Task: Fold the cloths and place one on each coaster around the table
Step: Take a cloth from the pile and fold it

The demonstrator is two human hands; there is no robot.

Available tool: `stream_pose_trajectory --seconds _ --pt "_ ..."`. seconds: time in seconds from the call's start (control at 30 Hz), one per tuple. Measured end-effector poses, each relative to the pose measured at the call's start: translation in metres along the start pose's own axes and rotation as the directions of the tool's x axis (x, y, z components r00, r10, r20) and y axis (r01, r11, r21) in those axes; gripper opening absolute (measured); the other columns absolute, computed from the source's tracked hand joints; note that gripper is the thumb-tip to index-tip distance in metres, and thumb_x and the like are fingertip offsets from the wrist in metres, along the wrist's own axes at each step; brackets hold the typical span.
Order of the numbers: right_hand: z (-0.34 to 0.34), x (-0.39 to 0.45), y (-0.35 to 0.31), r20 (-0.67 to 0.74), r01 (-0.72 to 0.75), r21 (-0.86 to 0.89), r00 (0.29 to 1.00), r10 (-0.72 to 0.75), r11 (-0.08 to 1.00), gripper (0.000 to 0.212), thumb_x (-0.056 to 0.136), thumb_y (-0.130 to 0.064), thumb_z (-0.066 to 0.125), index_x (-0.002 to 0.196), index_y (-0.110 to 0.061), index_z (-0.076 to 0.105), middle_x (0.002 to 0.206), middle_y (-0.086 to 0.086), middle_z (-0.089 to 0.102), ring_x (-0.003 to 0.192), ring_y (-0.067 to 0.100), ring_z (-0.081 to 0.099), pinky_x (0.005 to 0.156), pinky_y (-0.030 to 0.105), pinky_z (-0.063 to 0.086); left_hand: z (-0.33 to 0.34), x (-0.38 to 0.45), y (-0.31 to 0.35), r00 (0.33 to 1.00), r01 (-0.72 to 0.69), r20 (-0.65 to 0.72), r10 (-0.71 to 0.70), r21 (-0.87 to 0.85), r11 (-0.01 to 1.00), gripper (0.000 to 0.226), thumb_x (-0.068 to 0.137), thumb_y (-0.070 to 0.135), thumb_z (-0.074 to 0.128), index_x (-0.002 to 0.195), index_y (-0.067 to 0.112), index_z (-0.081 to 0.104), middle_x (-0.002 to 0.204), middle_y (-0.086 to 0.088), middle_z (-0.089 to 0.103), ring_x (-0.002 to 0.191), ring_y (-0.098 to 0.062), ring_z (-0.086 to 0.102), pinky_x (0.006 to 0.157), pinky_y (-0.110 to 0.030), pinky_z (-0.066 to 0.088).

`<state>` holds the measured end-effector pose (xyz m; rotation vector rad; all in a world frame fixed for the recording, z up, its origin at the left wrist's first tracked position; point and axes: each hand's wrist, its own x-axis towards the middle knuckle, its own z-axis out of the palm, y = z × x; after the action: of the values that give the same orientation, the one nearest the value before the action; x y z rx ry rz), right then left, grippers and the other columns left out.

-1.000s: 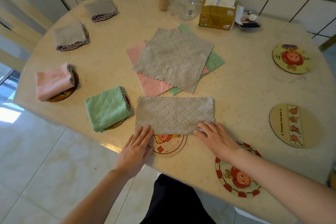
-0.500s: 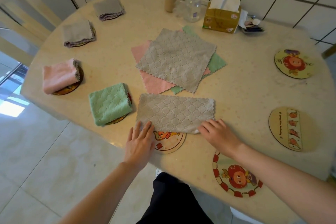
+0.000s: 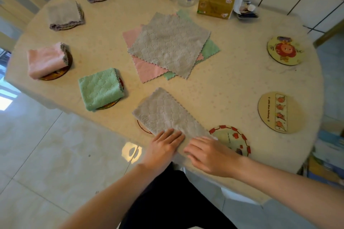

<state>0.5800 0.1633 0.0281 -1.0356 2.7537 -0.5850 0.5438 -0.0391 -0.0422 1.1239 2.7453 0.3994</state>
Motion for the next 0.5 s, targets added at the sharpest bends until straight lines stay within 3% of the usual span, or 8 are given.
stream_pose_trajectory --seconds 0.07,0.13,0.2,0.3,0.4,0.5 --pt "0.0 0.0 0.01 0.006 0.024 -0.016 1.0 -0.024 1.0 0.017 0.09 -0.013 0.051 0.104 -0.01 0.062 0.095 0.001 0.063 0.084 0.012 0.057 0.077 0.026 0.051 0.003 -0.017 -0.009 0.994 -0.097 0.046 0.097 0.002 0.995 0.047 0.089 0.039 0.04 0.131 0.026 0.056 0.135 0.008 0.056 0.126 -0.018 0.052 0.104 -0.039 0.043" --pt "0.004 0.003 0.024 0.067 -0.008 -0.075 0.998 0.013 0.997 0.042 0.079 0.003 0.06 0.119 -0.009 0.057 0.115 0.005 0.062 0.104 0.016 0.059 0.089 0.031 0.052 0.003 -0.032 -0.02 0.982 -0.164 0.098 0.163 0.003 0.986 0.045 0.094 0.038 0.038 0.135 0.027 0.051 0.141 0.009 0.05 0.133 -0.017 0.044 0.11 -0.038 0.036" --pt "0.014 0.01 0.035 0.172 0.025 -0.121 0.985 -0.004 0.992 0.069 0.073 0.015 0.058 0.135 -0.011 0.045 0.138 0.007 0.05 0.126 0.021 0.048 0.105 0.036 0.042 0.0 -0.044 -0.029 0.969 -0.204 0.144 0.2 0.009 0.979 0.045 0.096 0.039 0.035 0.138 0.028 0.048 0.144 0.009 0.047 0.137 -0.016 0.039 0.112 -0.039 0.033" --pt "0.027 0.019 0.044 0.35 0.11 -0.123 0.935 -0.061 0.986 0.08 0.077 0.016 0.052 0.145 -0.019 0.03 0.153 0.003 0.03 0.14 0.02 0.028 0.111 0.04 0.032 -0.005 -0.056 -0.037 0.964 -0.197 0.174 0.199 -0.028 0.98 0.047 0.095 0.041 0.037 0.138 0.027 0.047 0.144 0.008 0.046 0.137 -0.016 0.038 0.112 -0.039 0.032" --pt "0.034 0.016 0.057 0.409 0.137 -0.128 0.91 -0.073 0.982 0.088 0.075 0.018 0.05 0.147 -0.025 0.023 0.155 -0.002 0.022 0.142 0.017 0.021 0.113 0.039 0.029 -0.014 -0.063 -0.036 0.985 0.001 0.167 0.047 -0.278 0.961 0.047 0.095 0.041 0.04 0.14 0.029 0.046 0.145 0.008 0.046 0.137 -0.011 0.037 0.114 -0.03 0.028" --pt "0.032 0.012 0.061 0.405 0.117 -0.065 0.911 -0.081 0.991 0.083 0.08 0.005 0.054 0.147 -0.029 0.02 0.155 -0.008 0.021 0.142 0.011 0.019 0.116 0.033 0.019 -0.011 -0.062 -0.038 0.947 0.315 0.227 -0.227 -0.524 0.791 0.041 0.094 0.028 0.047 0.132 0.044 0.05 0.134 0.013 0.056 0.122 -0.008 0.054 0.106 -0.031 0.042"
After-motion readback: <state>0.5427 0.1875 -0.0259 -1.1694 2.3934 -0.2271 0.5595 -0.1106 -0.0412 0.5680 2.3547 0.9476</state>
